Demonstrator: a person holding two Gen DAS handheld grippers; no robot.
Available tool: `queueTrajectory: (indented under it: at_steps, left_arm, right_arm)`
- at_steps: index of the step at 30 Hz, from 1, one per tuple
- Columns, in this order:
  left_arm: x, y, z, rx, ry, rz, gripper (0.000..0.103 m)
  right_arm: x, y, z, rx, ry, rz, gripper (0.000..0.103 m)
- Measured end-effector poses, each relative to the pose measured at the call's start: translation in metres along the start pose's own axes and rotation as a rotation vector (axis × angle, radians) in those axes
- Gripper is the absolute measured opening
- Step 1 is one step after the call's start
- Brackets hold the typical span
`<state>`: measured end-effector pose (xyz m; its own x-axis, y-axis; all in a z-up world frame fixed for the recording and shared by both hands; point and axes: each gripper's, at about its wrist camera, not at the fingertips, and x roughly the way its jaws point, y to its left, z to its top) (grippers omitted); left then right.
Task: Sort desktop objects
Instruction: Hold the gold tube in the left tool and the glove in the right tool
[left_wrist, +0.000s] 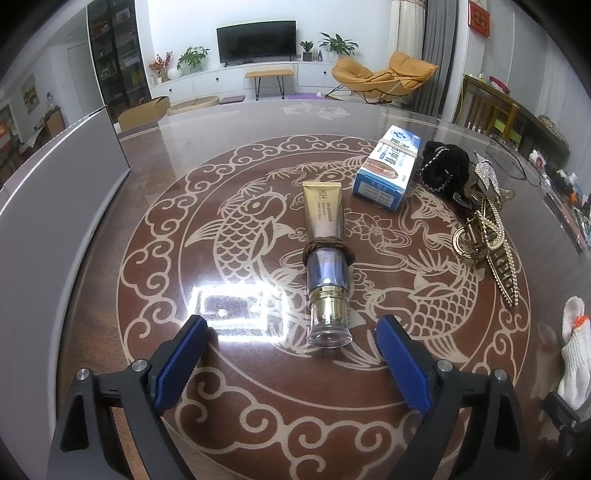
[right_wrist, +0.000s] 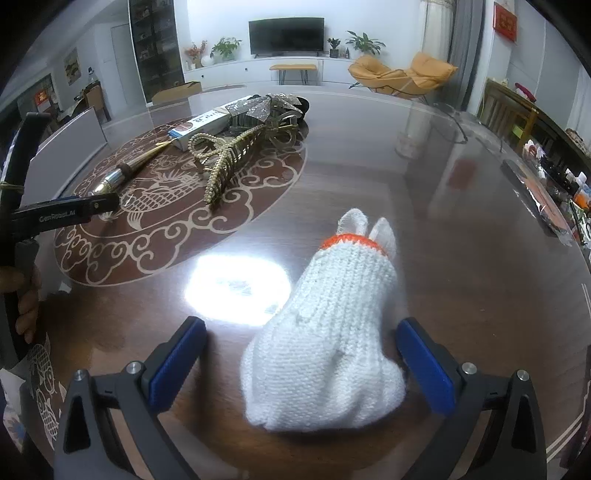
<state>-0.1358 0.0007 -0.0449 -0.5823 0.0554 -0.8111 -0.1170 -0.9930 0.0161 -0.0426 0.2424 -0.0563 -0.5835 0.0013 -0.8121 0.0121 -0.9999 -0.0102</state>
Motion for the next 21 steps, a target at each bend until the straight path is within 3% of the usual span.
queueTrajectory:
  at_steps: [16,21]
  left_arm:
    - [0.0002,0.0007,0.0001,0.0,0.002,-0.003,0.095]
    - [0.0028,-0.0024,0.0003,0.014,0.016,-0.013,0.103]
  right_arm:
    - [-0.0005,-0.0005,-0.0006,0.001,0.0,0.0,0.103]
    - [-0.0006,-0.0004,-0.0006,0.001,0.0,0.0,0.103]
